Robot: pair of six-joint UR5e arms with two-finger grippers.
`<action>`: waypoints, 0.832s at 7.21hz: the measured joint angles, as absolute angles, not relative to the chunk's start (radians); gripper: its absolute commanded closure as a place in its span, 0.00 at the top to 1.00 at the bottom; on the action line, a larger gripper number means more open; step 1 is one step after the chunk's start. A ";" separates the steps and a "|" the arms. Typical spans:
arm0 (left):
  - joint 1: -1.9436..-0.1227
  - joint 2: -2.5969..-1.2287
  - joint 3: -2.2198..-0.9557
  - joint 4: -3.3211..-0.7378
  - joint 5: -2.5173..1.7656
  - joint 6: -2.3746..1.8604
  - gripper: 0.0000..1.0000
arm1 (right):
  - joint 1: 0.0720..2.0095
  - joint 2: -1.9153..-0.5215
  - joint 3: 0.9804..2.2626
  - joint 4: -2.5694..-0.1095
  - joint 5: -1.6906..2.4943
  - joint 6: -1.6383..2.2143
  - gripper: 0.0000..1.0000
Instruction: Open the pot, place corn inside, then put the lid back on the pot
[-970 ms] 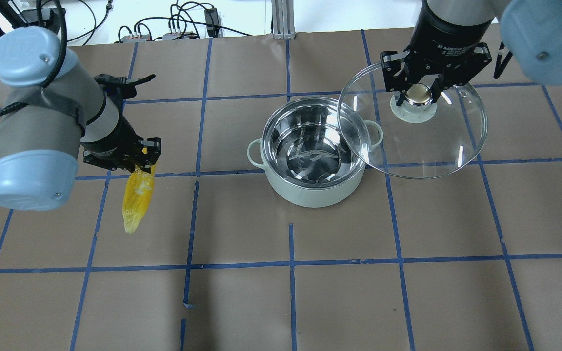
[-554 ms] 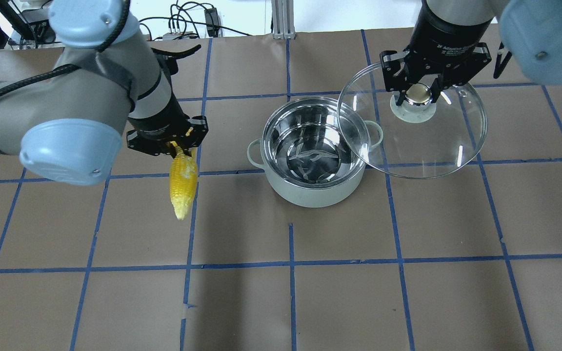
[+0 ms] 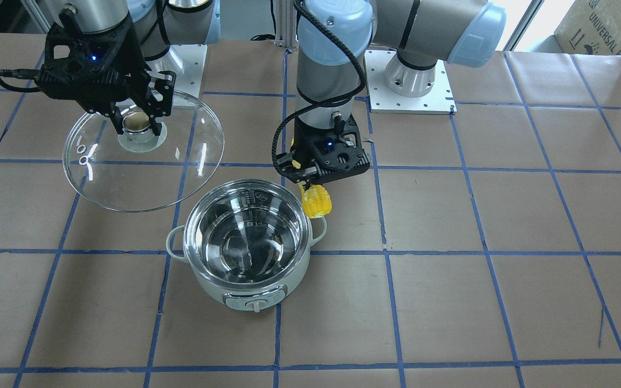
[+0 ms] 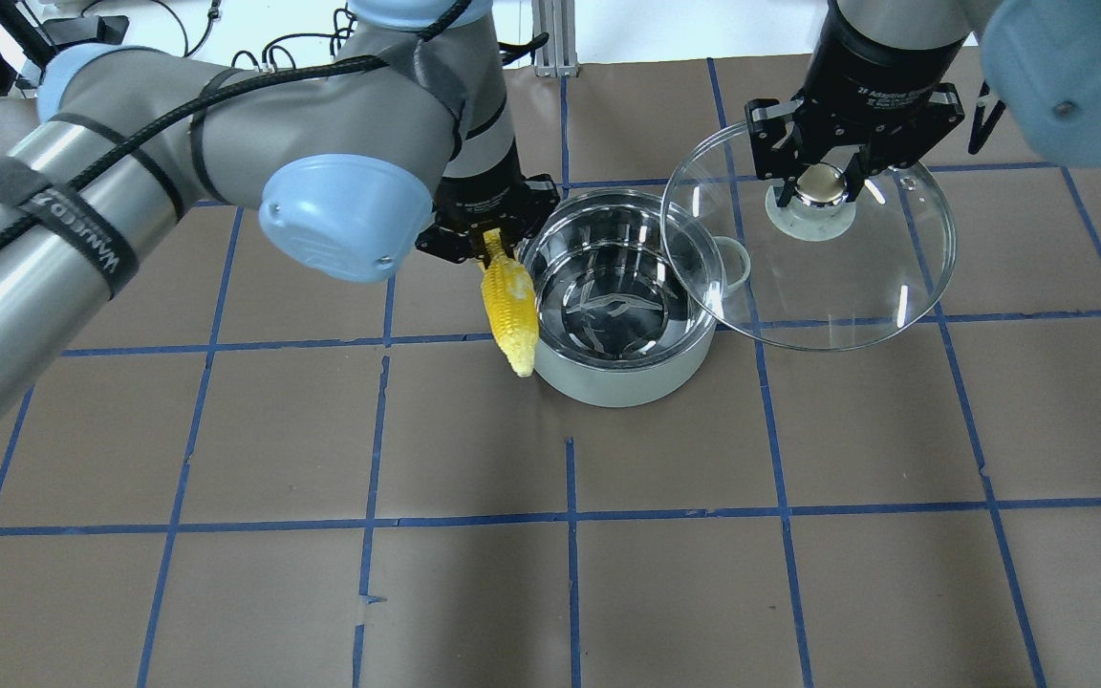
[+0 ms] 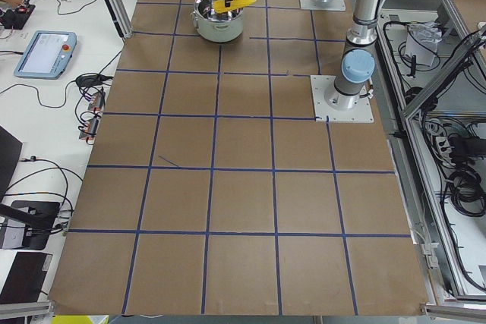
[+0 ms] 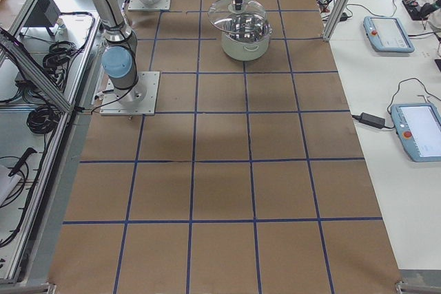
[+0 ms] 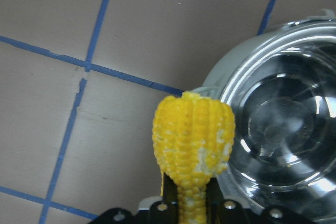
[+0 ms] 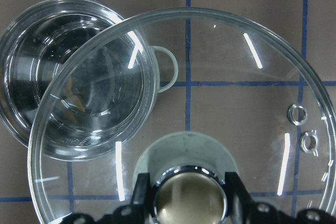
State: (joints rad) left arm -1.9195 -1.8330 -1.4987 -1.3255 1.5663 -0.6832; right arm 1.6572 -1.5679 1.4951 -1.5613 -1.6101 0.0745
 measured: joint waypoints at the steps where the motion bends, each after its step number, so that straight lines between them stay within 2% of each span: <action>1: -1.943 -1.891 -1.424 -1.324 1.551 -0.719 0.01 | 1.655 -1.570 1.498 -1.561 -1.610 0.074 0.35; 3: -1.980 -1.997 -1.292 -1.325 1.546 -0.748 0.01 | 1.655 -1.571 1.500 -1.560 -1.610 0.074 0.35; 6: -2.011 -2.082 -1.238 -1.303 1.547 -0.748 0.01 | 1.656 -1.572 1.498 -1.559 -1.612 0.074 0.35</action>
State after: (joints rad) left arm -2.0108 -2.0820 -1.2382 -1.3034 1.5471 -0.7482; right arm 1.6562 -1.5720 1.4978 -1.5587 -1.6119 0.0736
